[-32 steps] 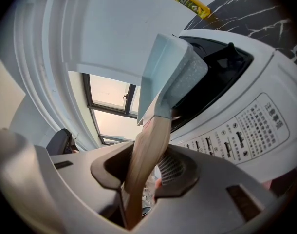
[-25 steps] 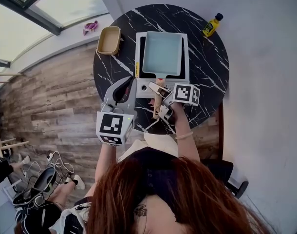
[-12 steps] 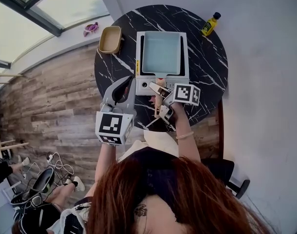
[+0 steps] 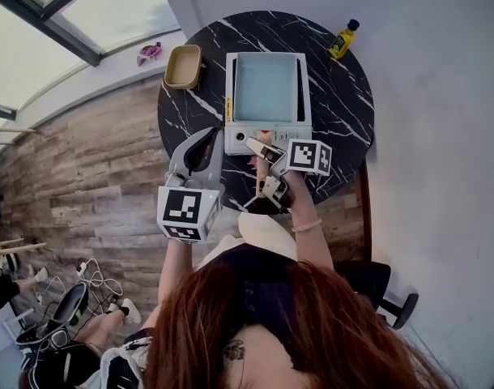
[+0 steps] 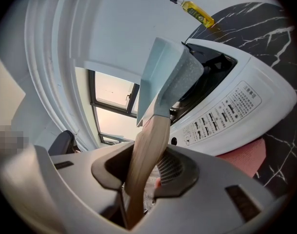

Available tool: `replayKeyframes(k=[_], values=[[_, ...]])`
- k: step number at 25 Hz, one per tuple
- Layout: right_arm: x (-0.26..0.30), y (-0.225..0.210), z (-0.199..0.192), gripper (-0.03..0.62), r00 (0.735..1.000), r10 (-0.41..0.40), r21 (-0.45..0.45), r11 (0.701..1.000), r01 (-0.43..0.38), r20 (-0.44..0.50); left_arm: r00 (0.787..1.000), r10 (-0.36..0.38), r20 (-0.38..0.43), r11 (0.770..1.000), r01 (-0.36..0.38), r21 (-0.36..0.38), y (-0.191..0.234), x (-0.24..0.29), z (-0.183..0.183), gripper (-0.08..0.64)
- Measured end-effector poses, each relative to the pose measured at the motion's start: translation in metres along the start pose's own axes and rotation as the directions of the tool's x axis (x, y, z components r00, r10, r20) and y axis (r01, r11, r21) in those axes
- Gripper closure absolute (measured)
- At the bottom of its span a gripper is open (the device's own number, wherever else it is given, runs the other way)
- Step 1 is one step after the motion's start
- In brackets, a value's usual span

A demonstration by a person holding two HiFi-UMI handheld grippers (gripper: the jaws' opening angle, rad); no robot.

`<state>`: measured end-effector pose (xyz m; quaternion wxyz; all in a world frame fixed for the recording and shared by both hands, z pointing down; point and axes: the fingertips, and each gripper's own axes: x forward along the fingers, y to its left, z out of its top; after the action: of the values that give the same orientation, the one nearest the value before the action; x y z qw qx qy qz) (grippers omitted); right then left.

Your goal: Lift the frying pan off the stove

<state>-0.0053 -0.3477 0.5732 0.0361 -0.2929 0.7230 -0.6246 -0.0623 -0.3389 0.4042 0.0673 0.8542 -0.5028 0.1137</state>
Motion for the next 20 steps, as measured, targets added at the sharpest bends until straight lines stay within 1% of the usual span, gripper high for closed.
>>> replayKeyframes(k=[8,20], values=[[-0.013,0.019,-0.022,0.457,1.0,-0.004,-0.035,0.999,0.004,0.002,0.999,-0.005,0.032,1.0,0.005,-0.002,-0.007,-0.028,0.006,0.548],[-0.018,0.027,-0.032,0.456,1.0,0.009,-0.05,0.999,-0.008,0.014,0.998,-0.02,0.06,1.0,0.02,0.011,-0.008,-0.039,0.005,0.548]])
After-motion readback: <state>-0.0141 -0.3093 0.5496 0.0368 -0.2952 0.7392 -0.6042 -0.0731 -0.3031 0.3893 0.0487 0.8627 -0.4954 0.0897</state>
